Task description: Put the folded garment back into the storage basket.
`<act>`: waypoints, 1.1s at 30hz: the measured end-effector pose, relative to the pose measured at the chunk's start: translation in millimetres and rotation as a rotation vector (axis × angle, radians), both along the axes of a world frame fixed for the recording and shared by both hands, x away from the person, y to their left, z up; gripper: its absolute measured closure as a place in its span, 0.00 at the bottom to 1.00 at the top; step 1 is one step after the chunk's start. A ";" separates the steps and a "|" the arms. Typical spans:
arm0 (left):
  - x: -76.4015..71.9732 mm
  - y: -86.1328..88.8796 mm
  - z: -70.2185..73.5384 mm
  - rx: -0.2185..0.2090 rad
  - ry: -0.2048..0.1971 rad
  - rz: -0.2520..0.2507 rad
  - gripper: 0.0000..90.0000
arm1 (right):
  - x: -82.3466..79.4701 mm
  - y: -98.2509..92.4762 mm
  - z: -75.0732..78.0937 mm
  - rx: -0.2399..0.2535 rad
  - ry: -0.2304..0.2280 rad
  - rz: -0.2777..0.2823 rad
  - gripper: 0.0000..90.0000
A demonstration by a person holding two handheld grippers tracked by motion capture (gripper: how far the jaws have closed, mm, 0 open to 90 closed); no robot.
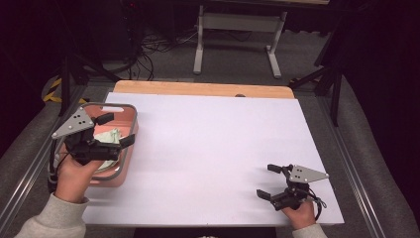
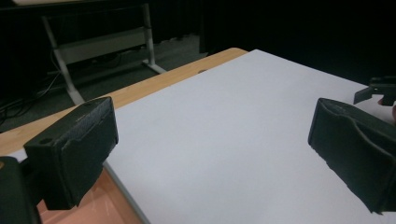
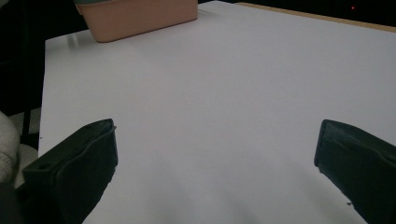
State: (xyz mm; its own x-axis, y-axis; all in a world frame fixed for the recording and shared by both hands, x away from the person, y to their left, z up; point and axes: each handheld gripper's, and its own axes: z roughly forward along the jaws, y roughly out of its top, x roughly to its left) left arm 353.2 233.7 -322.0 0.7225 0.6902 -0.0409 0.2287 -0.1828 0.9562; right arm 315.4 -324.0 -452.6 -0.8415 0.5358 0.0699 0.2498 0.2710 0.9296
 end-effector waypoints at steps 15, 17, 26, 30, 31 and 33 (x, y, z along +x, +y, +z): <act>-6.8 -39.0 -6.4 -0.032 -0.018 -0.141 0.02 | -0.2 -0.2 0.2 0.001 -0.001 0.004 0.00; -7.2 -45.0 -10.2 -0.033 -0.015 -0.159 0.02 | -0.3 -0.3 0.3 0.001 -0.001 0.004 0.00; -7.9 -65.8 -30.5 -0.050 0.004 -0.217 0.03 | -0.4 -0.4 0.4 0.003 -0.002 0.008 0.00; -8.6 -72.7 -41.7 -0.060 0.014 -0.241 0.03 | -0.4 -0.6 0.5 0.003 -0.003 0.009 0.00; -8.3 -73.7 -44.5 -0.060 0.013 -0.244 0.03 | -0.5 -0.6 0.5 0.004 -0.003 0.009 0.00; -8.4 -75.7 -49.6 -0.068 0.021 -0.253 0.02 | -0.6 -0.7 0.6 0.005 -0.002 0.010 0.00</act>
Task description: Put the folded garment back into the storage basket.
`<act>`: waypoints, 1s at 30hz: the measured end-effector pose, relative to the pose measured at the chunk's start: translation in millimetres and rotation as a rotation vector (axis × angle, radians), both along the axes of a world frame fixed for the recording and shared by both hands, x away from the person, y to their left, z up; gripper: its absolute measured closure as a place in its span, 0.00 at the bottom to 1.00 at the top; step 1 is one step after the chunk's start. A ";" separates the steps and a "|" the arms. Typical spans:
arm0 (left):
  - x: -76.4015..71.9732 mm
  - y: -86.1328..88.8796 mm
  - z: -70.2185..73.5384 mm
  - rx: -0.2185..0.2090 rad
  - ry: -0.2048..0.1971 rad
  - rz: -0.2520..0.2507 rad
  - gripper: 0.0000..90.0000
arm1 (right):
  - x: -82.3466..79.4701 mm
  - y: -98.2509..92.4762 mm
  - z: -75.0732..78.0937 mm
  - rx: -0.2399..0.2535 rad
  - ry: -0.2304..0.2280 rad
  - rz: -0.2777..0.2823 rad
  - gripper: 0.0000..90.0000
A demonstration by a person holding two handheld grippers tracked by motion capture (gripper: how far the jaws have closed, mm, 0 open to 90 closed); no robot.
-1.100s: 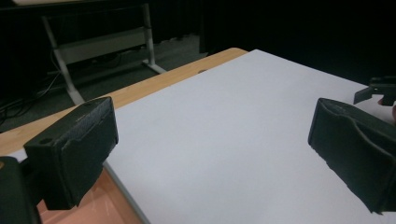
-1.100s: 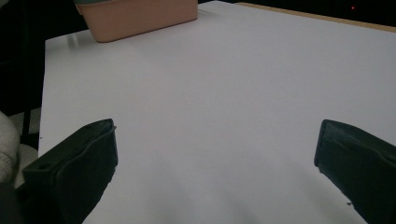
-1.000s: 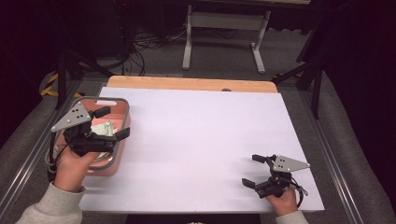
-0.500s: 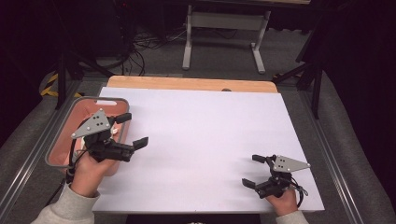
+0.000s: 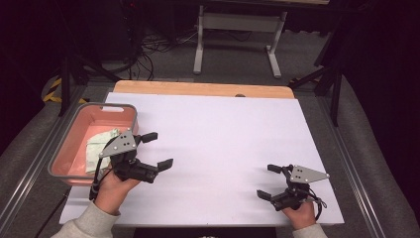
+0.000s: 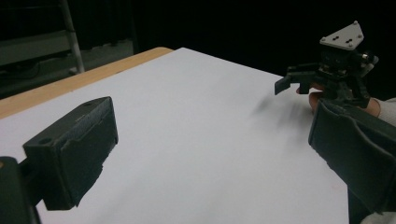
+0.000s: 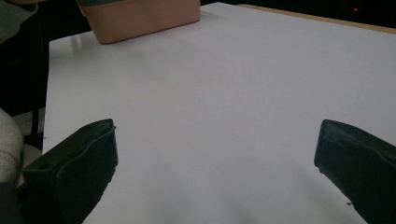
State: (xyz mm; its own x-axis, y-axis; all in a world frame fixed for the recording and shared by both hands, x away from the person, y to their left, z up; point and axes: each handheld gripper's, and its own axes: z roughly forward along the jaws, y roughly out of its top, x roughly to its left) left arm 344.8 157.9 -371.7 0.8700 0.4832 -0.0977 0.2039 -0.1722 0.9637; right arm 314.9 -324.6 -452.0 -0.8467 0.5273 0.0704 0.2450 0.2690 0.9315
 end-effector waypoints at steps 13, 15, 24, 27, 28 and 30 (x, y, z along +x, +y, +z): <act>1.8 -10.3 -35.1 -0.013 0.022 -0.001 0.03 | -0.2 0.0 0.1 0.001 0.001 0.003 0.00; 2.0 -11.9 -40.1 -0.008 0.026 0.001 0.03 | -0.2 -0.1 0.1 0.002 0.001 0.003 0.00; 2.7 -19.2 -58.9 -0.012 0.045 -0.002 0.02 | -0.3 -0.3 0.1 0.006 0.000 0.005 0.00; 2.9 -24.1 -69.9 0.026 0.058 0.013 0.02 | -0.3 -0.3 0.1 0.007 0.000 0.006 0.00; 2.3 -25.4 -72.7 0.023 0.074 0.013 0.02 | -0.4 -0.3 0.2 0.007 0.000 0.007 0.00; 2.8 -26.9 -78.1 0.036 0.086 0.008 0.02 | -0.5 -0.3 0.2 0.007 -0.001 0.009 0.00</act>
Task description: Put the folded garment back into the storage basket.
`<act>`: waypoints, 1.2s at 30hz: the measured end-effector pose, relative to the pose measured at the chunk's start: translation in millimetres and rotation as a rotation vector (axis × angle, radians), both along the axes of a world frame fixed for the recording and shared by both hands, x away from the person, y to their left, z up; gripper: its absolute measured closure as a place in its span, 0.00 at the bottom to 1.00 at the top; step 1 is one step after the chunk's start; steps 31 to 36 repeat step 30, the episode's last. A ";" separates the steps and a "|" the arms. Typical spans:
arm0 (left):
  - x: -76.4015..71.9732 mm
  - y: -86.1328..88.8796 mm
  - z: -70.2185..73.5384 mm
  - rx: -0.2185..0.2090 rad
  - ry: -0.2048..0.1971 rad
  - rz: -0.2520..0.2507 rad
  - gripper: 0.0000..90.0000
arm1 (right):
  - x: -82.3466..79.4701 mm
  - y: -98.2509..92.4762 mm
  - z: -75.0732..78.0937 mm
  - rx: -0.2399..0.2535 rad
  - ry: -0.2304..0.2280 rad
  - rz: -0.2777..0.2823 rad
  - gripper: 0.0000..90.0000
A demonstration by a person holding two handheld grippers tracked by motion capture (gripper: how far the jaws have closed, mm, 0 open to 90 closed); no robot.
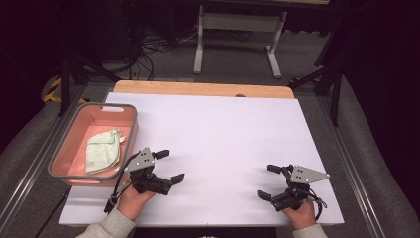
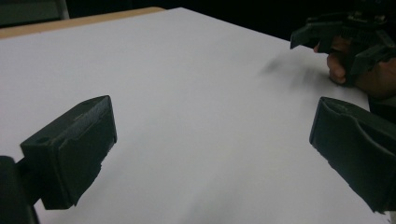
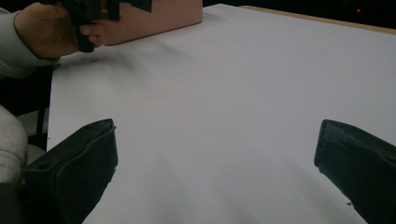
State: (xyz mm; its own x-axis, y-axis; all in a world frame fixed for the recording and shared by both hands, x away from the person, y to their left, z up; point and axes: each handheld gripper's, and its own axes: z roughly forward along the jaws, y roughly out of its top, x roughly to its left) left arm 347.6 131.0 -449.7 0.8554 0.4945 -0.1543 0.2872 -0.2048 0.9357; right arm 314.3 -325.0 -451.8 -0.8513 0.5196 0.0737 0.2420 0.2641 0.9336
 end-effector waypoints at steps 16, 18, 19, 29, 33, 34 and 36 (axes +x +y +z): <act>-6.6 -4.0 -13.9 0.032 -0.027 0.001 0.00 | -5.5 -0.4 0.1 0.009 0.001 0.015 0.00; -6.7 -4.1 -13.7 0.023 -0.024 -0.001 0.00 | -5.1 -0.7 -0.1 0.011 0.004 0.012 0.00; -6.9 -3.9 -13.4 0.025 -0.024 -0.001 0.00 | -4.7 -0.7 -0.3 0.013 0.006 0.010 0.00; -7.1 -3.5 -12.0 0.020 -0.016 -0.009 0.00 | -3.8 0.4 -0.9 0.005 0.012 0.001 0.00; -7.5 -3.8 -12.1 0.017 -0.007 -0.012 0.00 | -3.7 0.1 -0.8 0.006 0.011 0.001 0.00; -7.5 -3.8 -12.1 0.017 -0.007 -0.012 0.00 | -3.7 0.1 -0.8 0.006 0.011 0.001 0.00; -7.5 -3.8 -12.1 0.017 -0.007 -0.012 0.00 | -3.7 0.1 -0.8 0.006 0.011 0.001 0.00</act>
